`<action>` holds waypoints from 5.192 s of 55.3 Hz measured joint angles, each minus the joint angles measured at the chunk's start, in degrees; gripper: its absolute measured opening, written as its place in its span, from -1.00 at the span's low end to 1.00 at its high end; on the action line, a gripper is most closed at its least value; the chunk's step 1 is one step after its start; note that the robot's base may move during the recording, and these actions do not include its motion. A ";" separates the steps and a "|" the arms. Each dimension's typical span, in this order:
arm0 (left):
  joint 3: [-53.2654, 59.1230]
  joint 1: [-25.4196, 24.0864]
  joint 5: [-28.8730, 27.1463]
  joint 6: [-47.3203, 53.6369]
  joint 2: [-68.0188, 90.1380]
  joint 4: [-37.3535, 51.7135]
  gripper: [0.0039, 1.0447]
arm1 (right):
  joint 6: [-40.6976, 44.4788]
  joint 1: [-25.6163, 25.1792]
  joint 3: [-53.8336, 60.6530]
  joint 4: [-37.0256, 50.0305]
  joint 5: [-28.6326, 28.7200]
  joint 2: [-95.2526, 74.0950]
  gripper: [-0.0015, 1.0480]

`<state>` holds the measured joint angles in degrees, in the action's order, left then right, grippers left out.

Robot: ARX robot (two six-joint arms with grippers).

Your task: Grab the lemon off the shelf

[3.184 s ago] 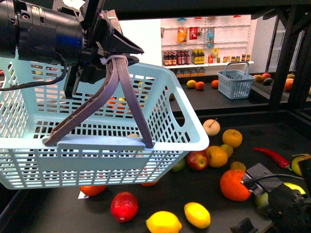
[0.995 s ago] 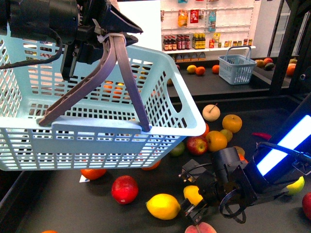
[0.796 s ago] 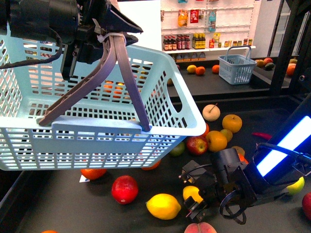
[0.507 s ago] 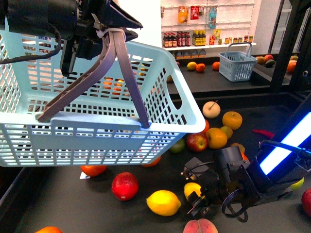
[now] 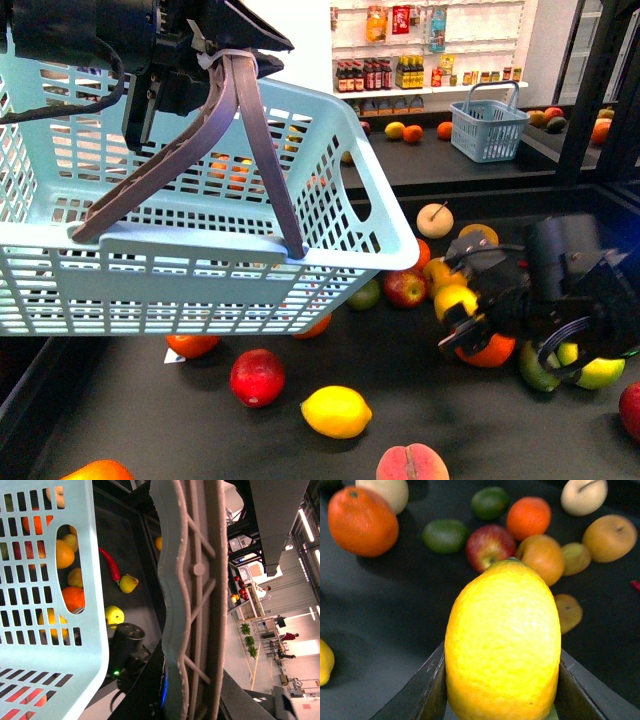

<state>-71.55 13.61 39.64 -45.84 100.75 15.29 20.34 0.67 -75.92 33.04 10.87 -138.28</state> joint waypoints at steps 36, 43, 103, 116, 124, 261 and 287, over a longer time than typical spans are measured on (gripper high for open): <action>0.00 0.00 0.00 -0.02 0.00 0.00 -0.77 | -15.13 9.25 11.52 -3.28 6.75 30.56 -0.07; 0.00 0.00 0.00 0.00 0.00 0.00 -0.77 | -15.17 12.98 11.82 -3.28 5.29 30.40 -0.07; 0.00 0.00 -0.20 -0.22 0.02 -0.02 -0.78 | -25.79 11.50 4.59 -3.15 4.81 26.32 0.86; 0.00 0.00 -0.02 -0.28 0.04 -0.02 -0.78 | -26.12 2.54 3.87 -1.64 2.16 23.85 0.86; 0.00 0.00 -0.02 -0.24 0.04 -0.02 -0.78 | -24.24 -1.33 3.78 -1.36 0.74 17.97 0.86; 0.00 0.00 0.00 -0.26 0.04 -0.02 -0.80 | 5.31 18.95 -17.33 -4.37 1.64 -26.05 0.47; 0.00 0.00 -0.02 -0.26 0.04 -0.02 -0.81 | 3.65 17.55 -13.77 -1.99 0.28 -24.22 0.35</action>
<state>-71.55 13.61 39.62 -46.11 100.79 15.27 23.99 18.22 -89.69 31.05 11.16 -162.50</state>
